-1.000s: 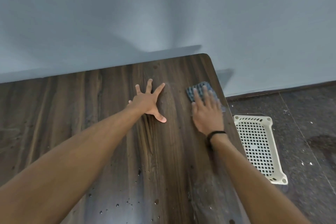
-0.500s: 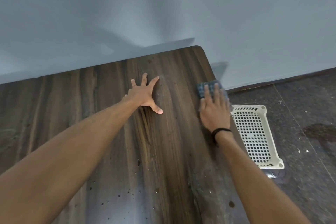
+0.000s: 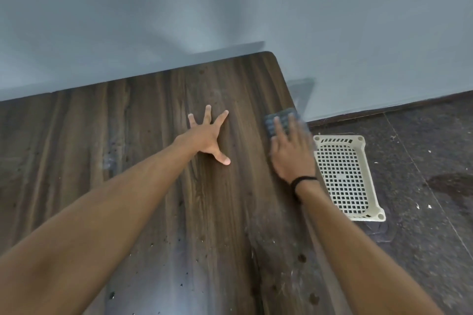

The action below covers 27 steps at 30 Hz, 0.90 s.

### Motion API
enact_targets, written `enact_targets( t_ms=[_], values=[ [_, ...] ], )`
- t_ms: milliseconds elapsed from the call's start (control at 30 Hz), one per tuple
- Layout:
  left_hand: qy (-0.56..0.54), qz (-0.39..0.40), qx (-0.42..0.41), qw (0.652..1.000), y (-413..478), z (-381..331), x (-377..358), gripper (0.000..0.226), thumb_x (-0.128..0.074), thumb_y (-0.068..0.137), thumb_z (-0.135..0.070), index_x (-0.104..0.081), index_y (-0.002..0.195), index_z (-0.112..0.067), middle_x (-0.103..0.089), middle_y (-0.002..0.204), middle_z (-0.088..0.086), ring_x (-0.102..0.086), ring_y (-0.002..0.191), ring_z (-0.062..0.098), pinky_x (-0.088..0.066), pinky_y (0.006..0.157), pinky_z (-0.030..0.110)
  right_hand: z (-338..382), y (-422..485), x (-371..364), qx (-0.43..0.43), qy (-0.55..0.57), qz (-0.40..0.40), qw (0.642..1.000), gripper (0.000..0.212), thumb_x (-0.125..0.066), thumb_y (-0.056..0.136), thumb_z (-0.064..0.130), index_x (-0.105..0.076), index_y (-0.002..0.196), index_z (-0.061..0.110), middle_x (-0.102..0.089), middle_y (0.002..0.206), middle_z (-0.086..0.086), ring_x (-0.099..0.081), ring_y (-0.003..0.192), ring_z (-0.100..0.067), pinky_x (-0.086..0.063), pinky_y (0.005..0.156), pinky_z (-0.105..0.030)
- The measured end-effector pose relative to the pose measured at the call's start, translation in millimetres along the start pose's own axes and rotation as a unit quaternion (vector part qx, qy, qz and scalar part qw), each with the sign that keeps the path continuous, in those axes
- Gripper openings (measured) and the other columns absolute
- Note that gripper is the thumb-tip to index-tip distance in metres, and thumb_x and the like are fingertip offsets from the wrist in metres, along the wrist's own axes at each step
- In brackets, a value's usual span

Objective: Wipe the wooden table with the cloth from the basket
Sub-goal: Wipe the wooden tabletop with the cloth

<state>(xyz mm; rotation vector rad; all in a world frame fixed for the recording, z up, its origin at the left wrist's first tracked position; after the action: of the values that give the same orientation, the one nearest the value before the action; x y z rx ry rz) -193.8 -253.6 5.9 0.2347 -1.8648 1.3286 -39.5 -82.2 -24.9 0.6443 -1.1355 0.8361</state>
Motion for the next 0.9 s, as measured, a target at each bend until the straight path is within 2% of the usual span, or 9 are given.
enact_targets(
  t_ms=[67,200,333,433,533,567,667,767,900],
  values=[
    [0.000,-0.003,0.004,1.000,-0.7,1.4,2.6,0.147,-0.090,0.060,-0.051,0.027,0.149,-0.045,0.040,0.156,0.002,0.029,0.139,0.052,-0.005,0.115,0.071,-5.4,2.5,6.4,-0.088,0.018,-0.003,0.996,0.058,-0.027,0.104,0.039,-0.018,0.160,0.025,-0.005,0.167,-0.014,-0.009,0.153,-0.034,-0.011,0.123,-0.054],
    [0.006,-0.005,0.010,1.000,0.6,-6.0,1.1,0.148,-0.091,0.058,-0.051,0.026,0.149,-0.047,0.038,0.157,0.000,0.028,0.141,0.051,-0.006,0.115,0.070,15.8,-42.5,-8.9,0.060,0.009,0.014,0.998,0.056,-0.025,0.106,0.040,-0.014,0.160,0.030,-0.003,0.168,-0.006,-0.002,0.155,-0.026,-0.003,0.125,-0.048],
    [-0.005,-0.004,0.020,1.000,2.0,0.6,-0.1,0.151,-0.093,0.056,-0.049,0.027,0.147,-0.050,0.039,0.156,-0.002,0.030,0.141,0.050,-0.009,0.113,0.072,-3.1,-38.6,-2.8,-0.089,0.026,-0.006,0.996,0.058,-0.028,0.105,0.038,-0.015,0.160,0.026,-0.002,0.167,-0.011,-0.003,0.154,-0.031,-0.007,0.124,-0.054],
    [-0.004,-0.007,0.016,1.000,2.4,-5.2,-0.2,0.151,-0.093,0.054,-0.050,0.027,0.146,-0.051,0.039,0.157,-0.003,0.029,0.141,0.050,-0.010,0.113,0.072,13.8,-55.9,-11.8,0.055,0.017,0.018,0.998,0.056,-0.025,0.106,0.039,-0.016,0.160,0.030,-0.004,0.168,-0.007,-0.004,0.154,-0.027,-0.011,0.123,-0.053],
    [-0.009,-0.010,0.026,1.000,0.6,0.5,-0.1,0.151,-0.094,0.054,-0.049,0.025,0.147,-0.051,0.037,0.158,-0.003,0.028,0.141,0.050,-0.011,0.113,0.073,-10.2,-51.0,-3.1,-0.069,0.031,0.000,0.997,0.057,-0.022,0.105,0.040,-0.011,0.160,0.028,-0.001,0.167,-0.011,-0.002,0.154,-0.030,-0.011,0.123,-0.054],
    [-0.009,-0.010,0.022,1.000,0.9,0.2,-0.8,0.151,-0.094,0.054,-0.049,0.025,0.147,-0.051,0.036,0.158,-0.003,0.028,0.141,0.050,-0.011,0.112,0.073,-4.8,-58.0,-1.2,-0.068,0.033,-0.004,0.997,0.057,-0.023,0.105,0.039,-0.012,0.160,0.027,-0.003,0.167,-0.011,-0.003,0.154,-0.030,-0.010,0.123,-0.054],
    [-0.006,-0.021,0.012,1.000,-0.9,-5.5,0.4,0.149,-0.093,0.055,-0.049,0.021,0.150,-0.049,0.033,0.160,-0.003,0.025,0.143,0.049,-0.014,0.112,0.073,2.4,-81.9,-8.5,0.049,0.019,0.019,0.998,0.055,-0.024,0.106,0.039,-0.014,0.160,0.031,-0.003,0.168,-0.005,-0.001,0.155,-0.025,-0.011,0.124,-0.052],
    [-0.008,-0.031,0.016,0.999,-3.3,1.0,2.1,0.147,-0.093,0.056,-0.048,0.019,0.151,-0.049,0.031,0.161,-0.002,0.024,0.143,0.049,-0.014,0.113,0.072,-16.2,-73.5,1.0,-0.057,0.025,0.003,0.998,0.056,-0.026,0.106,0.039,-0.013,0.160,0.030,0.001,0.168,-0.008,0.002,0.154,-0.027,-0.008,0.124,-0.053],
    [-0.005,-0.038,0.001,0.999,-0.2,-4.4,1.2,0.148,-0.094,0.054,-0.049,0.018,0.152,-0.048,0.029,0.161,-0.002,0.023,0.144,0.050,-0.014,0.113,0.071,-19.4,-99.3,-2.8,0.052,0.007,0.020,0.998,0.055,-0.023,0.106,0.040,-0.014,0.160,0.030,-0.001,0.168,-0.006,-0.001,0.155,-0.026,-0.009,0.124,-0.052]
  ],
)
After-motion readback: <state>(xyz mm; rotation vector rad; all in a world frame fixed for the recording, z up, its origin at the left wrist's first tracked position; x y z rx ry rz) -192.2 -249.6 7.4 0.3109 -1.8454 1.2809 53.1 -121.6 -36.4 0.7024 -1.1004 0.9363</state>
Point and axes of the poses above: each hand's wrist, its own y-axis towards the middle knuckle, its own x-axis out of the back of the hand, z = x × y, the point moved 5 cm from there along y, towards the middle knuckle
